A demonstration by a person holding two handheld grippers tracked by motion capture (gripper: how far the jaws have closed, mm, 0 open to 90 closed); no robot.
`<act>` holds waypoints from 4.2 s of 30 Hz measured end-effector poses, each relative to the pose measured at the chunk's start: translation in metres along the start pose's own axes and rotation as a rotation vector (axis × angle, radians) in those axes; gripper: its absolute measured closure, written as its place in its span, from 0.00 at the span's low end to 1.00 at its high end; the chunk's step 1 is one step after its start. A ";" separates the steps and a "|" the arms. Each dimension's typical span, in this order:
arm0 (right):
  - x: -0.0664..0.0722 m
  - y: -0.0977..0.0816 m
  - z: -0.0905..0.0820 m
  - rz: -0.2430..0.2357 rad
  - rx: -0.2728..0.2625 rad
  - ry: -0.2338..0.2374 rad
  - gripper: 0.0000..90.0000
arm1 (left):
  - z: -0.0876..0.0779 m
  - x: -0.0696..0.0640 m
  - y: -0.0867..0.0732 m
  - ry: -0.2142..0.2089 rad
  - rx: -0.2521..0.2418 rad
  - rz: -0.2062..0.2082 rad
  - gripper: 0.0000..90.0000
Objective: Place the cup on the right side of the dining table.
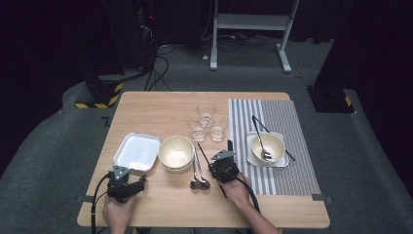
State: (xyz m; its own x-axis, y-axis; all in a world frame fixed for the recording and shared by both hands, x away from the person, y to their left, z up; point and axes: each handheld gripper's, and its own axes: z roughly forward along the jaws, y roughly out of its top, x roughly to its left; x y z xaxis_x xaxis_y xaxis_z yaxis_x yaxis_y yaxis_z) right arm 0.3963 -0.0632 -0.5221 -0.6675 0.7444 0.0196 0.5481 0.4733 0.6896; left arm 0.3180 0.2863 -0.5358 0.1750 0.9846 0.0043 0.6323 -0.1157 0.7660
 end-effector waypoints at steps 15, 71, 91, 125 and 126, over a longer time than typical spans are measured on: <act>-0.001 0.015 0.011 -0.028 0.023 -0.002 0.94 | 0.000 0.000 0.000 0.000 0.000 0.001 0.30; -0.005 0.028 0.018 -0.070 0.074 -0.084 0.95 | 0.000 0.000 0.000 -0.005 -0.003 -0.001 0.30; -0.014 0.028 0.011 -0.039 0.041 -0.056 0.96 | 0.000 0.000 0.000 -0.005 -0.002 0.000 0.30; -0.018 0.022 -0.032 -0.071 -0.034 0.001 0.96 | 0.000 0.000 0.000 -0.005 0.001 0.003 0.30; -0.019 0.021 -0.034 -0.073 -0.036 0.002 0.96 | 0.000 0.001 0.000 -0.005 0.000 0.002 0.30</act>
State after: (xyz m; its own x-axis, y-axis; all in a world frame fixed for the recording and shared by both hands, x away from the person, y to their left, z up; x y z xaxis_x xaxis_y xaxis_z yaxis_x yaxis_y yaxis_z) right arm 0.4036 -0.0832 -0.4832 -0.7060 0.7076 -0.0307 0.4793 0.5093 0.7147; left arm 0.3179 0.2868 -0.5357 0.1801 0.9836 0.0031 0.6319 -0.1181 0.7660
